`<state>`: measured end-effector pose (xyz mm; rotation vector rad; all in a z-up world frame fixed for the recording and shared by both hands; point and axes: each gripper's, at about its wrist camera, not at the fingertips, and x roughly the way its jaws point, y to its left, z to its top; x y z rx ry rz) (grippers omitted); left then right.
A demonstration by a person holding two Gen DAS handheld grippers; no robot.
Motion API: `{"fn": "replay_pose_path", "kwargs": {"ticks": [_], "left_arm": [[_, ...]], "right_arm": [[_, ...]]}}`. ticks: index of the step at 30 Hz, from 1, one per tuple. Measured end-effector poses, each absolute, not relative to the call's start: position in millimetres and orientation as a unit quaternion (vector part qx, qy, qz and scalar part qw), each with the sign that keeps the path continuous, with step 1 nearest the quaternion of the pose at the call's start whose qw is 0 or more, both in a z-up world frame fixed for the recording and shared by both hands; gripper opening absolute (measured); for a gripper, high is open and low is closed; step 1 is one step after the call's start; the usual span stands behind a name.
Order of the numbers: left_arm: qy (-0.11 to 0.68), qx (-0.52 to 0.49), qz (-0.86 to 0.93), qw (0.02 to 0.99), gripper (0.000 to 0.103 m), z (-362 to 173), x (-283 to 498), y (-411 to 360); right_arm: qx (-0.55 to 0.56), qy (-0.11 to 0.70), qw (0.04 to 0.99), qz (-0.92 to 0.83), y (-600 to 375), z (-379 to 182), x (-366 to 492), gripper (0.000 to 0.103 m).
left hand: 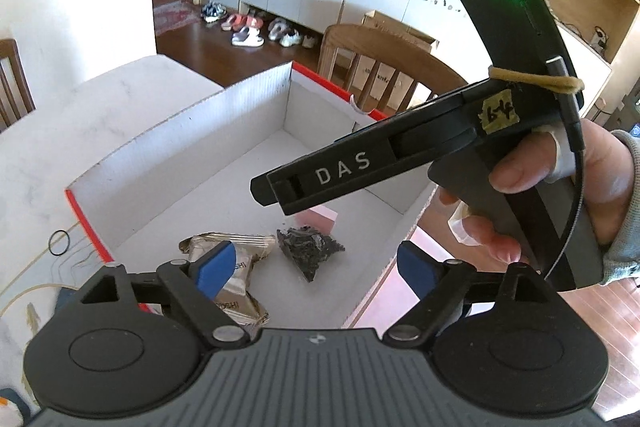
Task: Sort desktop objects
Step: 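Lift both open tools out of the red box and move back over the table items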
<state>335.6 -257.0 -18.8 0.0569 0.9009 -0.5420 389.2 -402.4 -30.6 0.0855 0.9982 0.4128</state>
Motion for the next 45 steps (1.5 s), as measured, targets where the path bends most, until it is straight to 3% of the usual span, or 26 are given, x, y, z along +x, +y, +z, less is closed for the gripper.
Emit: {"fn": "replay_pose_path", "kwargs": {"ticks": [4,7,27,45], "left_arm": [[0.415,0.015,-0.254,0.874,0.091,-10,323,-243],[0.405,0.006,-0.249,0.880,0.101,-4,314,-232],[0.348,-0.015,-0.230,0.909,0.101,25,231,-148],[0.314,-0.036,-0.151,0.936,0.101,23,162,-46]], "right_arm": [[0.047,0.458,0.868,0.187,-397,-23,377,0.098],[0.047,0.449,0.873,0.187,-391,-18,367,0.099],[0.079,0.406,0.892,0.181,-337,12,292,0.102],[0.041,0.384,0.898,0.212,-251,21,225,0.102]]}}
